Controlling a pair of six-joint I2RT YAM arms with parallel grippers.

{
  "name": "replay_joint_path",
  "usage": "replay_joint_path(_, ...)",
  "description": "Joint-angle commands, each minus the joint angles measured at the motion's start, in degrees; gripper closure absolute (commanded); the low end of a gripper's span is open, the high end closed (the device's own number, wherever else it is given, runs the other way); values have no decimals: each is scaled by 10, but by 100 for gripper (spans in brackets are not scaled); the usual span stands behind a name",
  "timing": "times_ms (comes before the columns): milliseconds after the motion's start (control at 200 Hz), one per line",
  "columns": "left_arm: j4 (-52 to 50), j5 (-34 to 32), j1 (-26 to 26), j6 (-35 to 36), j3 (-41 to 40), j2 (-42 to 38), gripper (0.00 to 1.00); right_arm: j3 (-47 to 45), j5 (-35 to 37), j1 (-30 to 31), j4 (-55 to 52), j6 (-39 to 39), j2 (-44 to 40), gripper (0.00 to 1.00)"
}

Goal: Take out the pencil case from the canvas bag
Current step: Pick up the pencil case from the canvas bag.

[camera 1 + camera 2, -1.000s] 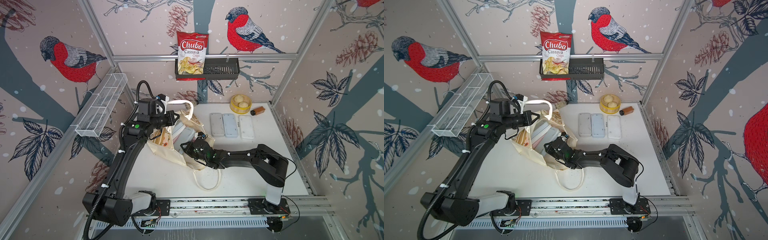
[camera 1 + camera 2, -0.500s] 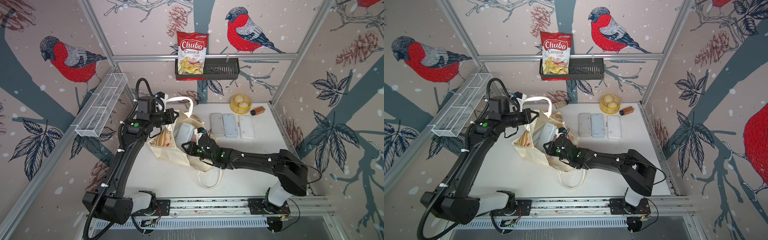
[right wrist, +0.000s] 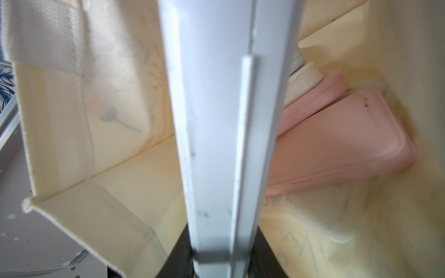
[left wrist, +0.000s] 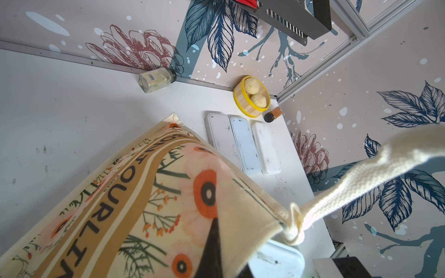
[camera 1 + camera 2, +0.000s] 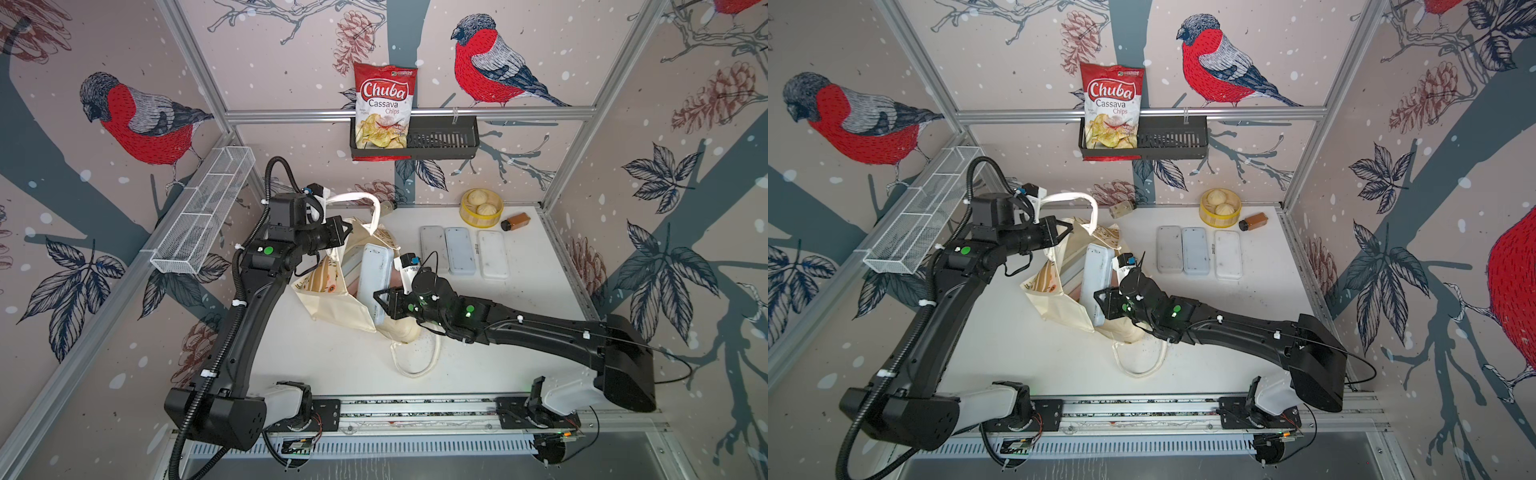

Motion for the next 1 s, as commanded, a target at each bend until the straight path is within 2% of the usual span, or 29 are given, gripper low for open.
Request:
replay_joint_path(0, 60, 8, 11, 4, -3, -5, 100, -5, 2, 1, -22, -33, -27, 74)
replay_joint_path(225, 54, 11, 42, 18, -7, -5, 100, -38, 35, -13, -54, -37, -118, 75)
replay_joint_path(550, 50, 3, 61, 29, -29, -6, 100, -91, 18, -127, -139, -24, -268, 75)
replay_joint_path(660, 50, 1, 61, 29, -30, -12, 100, -85, 3, -194, -213, -40, -300, 76)
replay_joint_path(770, 44, -6, 62, 34, -26, -17, 100, -80, -48, -287, -288, -59, -306, 76)
replay_joint_path(900, 20, -29, 63, 47, -14, -20, 100, -89, -131, -395, -348, -92, -278, 76)
replay_joint_path(996, 2, -39, 63, 59, -8, -23, 100, -102, -180, -439, -359, -113, -248, 76)
